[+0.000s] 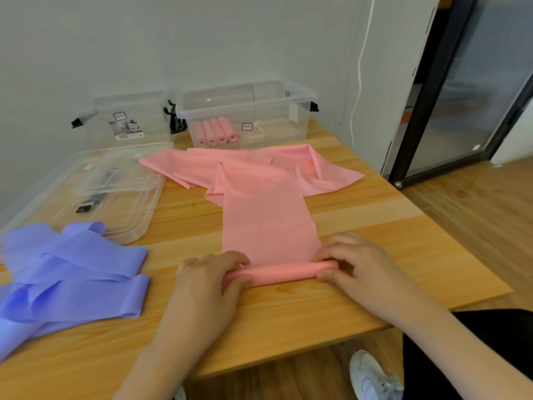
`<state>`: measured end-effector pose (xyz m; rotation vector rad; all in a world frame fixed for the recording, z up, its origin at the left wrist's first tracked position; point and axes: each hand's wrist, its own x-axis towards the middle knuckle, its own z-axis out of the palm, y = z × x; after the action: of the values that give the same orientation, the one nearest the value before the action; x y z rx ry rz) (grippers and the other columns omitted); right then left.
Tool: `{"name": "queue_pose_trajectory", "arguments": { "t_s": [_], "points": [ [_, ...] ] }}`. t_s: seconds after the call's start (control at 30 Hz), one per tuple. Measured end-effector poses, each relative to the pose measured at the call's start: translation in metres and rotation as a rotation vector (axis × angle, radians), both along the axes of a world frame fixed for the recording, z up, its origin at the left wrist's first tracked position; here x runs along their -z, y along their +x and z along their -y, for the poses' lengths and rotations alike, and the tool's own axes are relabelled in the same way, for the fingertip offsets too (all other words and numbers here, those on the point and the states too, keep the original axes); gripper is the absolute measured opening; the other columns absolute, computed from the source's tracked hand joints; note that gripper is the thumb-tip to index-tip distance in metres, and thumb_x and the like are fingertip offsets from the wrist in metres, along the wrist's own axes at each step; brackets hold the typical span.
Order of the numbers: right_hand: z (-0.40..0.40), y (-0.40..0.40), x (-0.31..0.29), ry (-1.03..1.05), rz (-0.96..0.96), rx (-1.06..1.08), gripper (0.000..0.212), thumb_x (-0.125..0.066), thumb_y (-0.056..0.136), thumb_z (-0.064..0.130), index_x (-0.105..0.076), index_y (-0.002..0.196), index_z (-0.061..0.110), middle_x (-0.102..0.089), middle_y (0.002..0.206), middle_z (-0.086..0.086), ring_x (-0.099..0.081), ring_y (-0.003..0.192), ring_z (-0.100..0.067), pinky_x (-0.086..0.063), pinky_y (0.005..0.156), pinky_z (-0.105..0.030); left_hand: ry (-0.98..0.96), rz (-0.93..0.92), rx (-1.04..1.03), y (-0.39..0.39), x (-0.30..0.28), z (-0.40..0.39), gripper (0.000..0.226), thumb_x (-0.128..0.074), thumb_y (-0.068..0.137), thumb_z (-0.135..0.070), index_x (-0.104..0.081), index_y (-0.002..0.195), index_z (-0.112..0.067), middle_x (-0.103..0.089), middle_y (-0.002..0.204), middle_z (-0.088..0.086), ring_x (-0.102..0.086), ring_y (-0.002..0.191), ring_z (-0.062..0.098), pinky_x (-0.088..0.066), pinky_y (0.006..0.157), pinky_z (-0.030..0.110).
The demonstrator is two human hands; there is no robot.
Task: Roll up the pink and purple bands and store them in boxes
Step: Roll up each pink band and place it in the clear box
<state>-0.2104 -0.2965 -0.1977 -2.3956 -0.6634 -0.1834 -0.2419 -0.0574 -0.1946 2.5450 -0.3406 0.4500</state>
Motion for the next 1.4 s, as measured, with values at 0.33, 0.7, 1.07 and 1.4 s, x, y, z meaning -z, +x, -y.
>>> {"name": "queue_pose_trajectory", "arguments": {
  "t_s": [0.33,0.7,1.07,1.4],
  "points": [
    [-0.004,0.000,0.002,0.064,-0.044,0.005,0.019,-0.072,0.075,0.024,-0.058,0.081,0.035,-0.055,0.091,0.019,-0.049,0.093,0.002,-0.034,0.080,-0.010,0.095,-0.008,0.088,0.004,0.004,-0.011,0.028,-0.049,0.075,-0.040,-0.070,0.083,-0.024,-0.067,0.079,-0.012,-0.054,0.078,0.004,-0.043,0.071,0.027],
    [-0.001,-0.002,-0.002,0.088,-0.073,-0.016,0.024,-0.075,0.072,0.023,-0.057,0.079,0.038,-0.058,0.087,0.019,-0.052,0.090,0.002,-0.034,0.074,-0.007,0.064,-0.043,0.134,0.004,0.003,-0.015,0.035,-0.049,0.071,-0.050,-0.068,0.084,-0.023,-0.064,0.080,-0.011,-0.049,0.081,0.003,-0.039,0.065,0.011],
    [0.002,0.000,0.000,0.072,-0.055,-0.039,0.020,-0.077,0.069,0.028,-0.062,0.082,0.033,-0.058,0.089,0.022,-0.051,0.093,0.002,-0.035,0.079,-0.009,0.016,-0.073,0.141,0.004,0.000,-0.014,0.036,-0.047,0.073,-0.047,-0.069,0.087,-0.022,-0.066,0.081,-0.011,-0.052,0.085,0.004,-0.034,0.072,0.002],
    [0.001,0.001,0.002,0.050,-0.041,-0.040,0.025,-0.072,0.075,0.033,-0.063,0.098,0.034,-0.056,0.096,0.025,-0.048,0.099,0.004,-0.033,0.085,-0.008,0.007,-0.068,0.132,0.004,-0.001,-0.013,0.039,-0.054,0.072,-0.051,-0.068,0.096,-0.023,-0.061,0.087,-0.016,-0.050,0.080,0.000,-0.033,0.075,-0.001]
  ]
}}
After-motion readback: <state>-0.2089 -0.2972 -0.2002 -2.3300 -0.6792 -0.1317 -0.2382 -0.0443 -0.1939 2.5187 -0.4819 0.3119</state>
